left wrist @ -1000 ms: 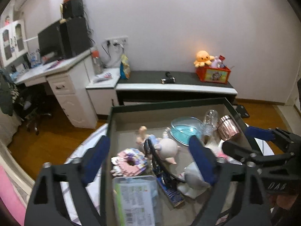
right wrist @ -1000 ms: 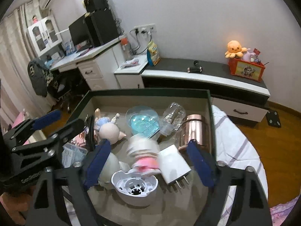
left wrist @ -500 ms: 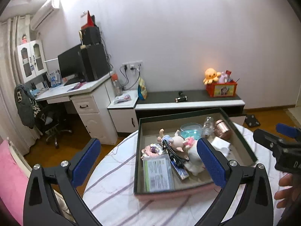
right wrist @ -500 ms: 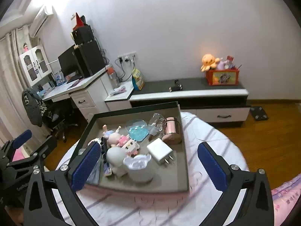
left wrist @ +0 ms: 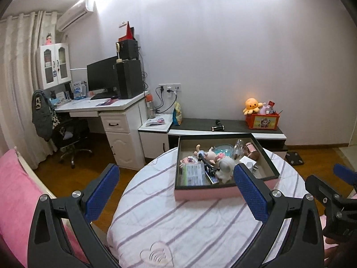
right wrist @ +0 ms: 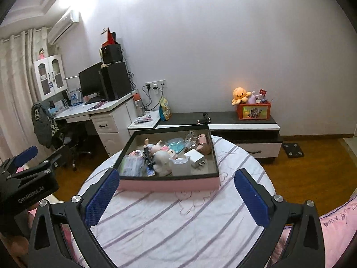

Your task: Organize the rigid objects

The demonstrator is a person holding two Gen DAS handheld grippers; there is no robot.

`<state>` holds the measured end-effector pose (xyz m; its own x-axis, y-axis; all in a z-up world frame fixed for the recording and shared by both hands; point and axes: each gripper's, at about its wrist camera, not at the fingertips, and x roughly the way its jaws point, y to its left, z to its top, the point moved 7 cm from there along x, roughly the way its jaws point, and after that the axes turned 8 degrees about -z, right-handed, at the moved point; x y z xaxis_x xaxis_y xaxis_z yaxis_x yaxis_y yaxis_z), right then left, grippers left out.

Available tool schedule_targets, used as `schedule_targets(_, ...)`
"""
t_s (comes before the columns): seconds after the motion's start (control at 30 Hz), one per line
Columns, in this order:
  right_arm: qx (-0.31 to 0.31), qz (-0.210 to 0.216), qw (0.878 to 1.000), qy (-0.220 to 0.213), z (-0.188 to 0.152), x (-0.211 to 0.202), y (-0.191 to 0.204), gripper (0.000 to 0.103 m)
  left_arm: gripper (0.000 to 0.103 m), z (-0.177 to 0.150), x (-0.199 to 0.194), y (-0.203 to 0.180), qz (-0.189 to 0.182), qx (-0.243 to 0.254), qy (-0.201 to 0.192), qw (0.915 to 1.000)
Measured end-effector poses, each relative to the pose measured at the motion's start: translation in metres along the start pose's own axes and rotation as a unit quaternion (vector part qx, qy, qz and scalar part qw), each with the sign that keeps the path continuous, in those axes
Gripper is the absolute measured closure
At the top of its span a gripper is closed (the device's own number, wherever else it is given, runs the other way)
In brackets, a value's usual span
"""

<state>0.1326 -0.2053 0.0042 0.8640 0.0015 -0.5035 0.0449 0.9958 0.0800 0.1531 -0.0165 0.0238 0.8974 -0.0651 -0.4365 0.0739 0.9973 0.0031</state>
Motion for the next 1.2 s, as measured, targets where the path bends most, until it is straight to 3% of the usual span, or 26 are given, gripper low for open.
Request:
schedule_targets(0.43, -0.008, -0.017, 1.0, -0.025, -0.029, -0.053, 0.003, 0.0, 0.0, -0.023, -0.057, -0.002, -0.001, -0.014, -0.005, 0.9999)
schedule_targets(0.87, -0.016, -0.036, 0.998, -0.056, -0.042, -0.083, 0.008, 0.0, 0.0, -0.043, -0.087, -0.001, -0.001, -0.018, -0.007, 0.9998)
schedule_targets(1.2, -0.021, -0.034, 0.998, -0.054, -0.046, -0.085, 0.011, 0.0, 0.0, -0.052, -0.094, 0.001, -0.005, -0.015, 0.0, 0.9999)
